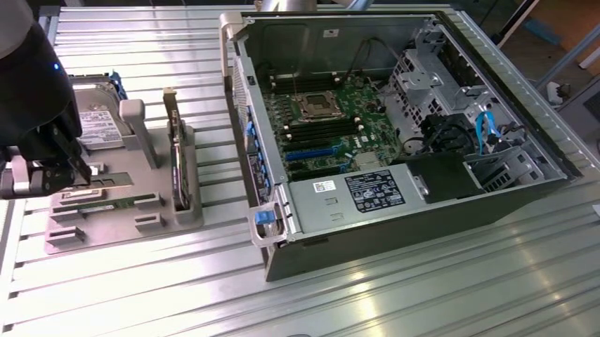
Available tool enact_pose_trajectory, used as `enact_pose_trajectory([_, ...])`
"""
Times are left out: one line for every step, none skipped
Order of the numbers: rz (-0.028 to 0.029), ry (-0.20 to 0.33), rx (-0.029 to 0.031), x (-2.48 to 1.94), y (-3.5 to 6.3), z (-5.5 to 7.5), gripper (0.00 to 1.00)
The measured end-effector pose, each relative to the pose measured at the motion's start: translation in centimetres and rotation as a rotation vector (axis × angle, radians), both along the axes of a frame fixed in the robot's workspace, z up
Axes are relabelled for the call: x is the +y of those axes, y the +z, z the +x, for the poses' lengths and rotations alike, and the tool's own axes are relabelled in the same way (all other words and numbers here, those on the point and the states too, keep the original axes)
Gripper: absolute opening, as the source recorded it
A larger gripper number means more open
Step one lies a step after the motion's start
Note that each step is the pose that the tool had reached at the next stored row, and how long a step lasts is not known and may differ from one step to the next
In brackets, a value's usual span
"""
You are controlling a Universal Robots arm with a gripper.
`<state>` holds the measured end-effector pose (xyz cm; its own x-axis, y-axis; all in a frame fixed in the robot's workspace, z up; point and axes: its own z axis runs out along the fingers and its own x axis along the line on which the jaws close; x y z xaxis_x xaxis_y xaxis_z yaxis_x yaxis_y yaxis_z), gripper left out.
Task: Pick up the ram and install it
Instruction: 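Pick up the ram and move it above insertion slot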
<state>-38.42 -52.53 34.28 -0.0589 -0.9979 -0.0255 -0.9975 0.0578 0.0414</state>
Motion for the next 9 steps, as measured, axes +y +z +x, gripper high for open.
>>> enact_pose_trajectory([0.0, 0.0, 0.0, 0.0, 0.21, 0.0, 0.12])
enact_pose_trajectory([0.0, 0.0, 0.0, 0.0, 0.4, 0.0, 0.12])
enact_pose_trajectory([0.0, 0.0, -0.0001, 0.0, 0.62, 0.0, 0.12])
enact_pose_trajectory([0.0, 0.0, 0.0, 0.0, 0.84, 0.0, 0.12])
enact_pose_trajectory([0.0, 0.0, 0.0, 0.0, 0.97, 0.0, 0.12])
enact_pose_trajectory([0.0, 0.0, 0.0, 0.0, 1.1, 0.0, 0.12])
enact_pose_trajectory([0.0, 0.0, 0.0, 0.0, 1.23, 0.0, 0.12])
enact_pose_trajectory([0.0, 0.0, 0.0, 0.0, 1.34, 0.0, 0.12])
enact_pose_trajectory([0.0, 0.0, -0.0001, 0.0, 1.51, 0.0, 0.12])
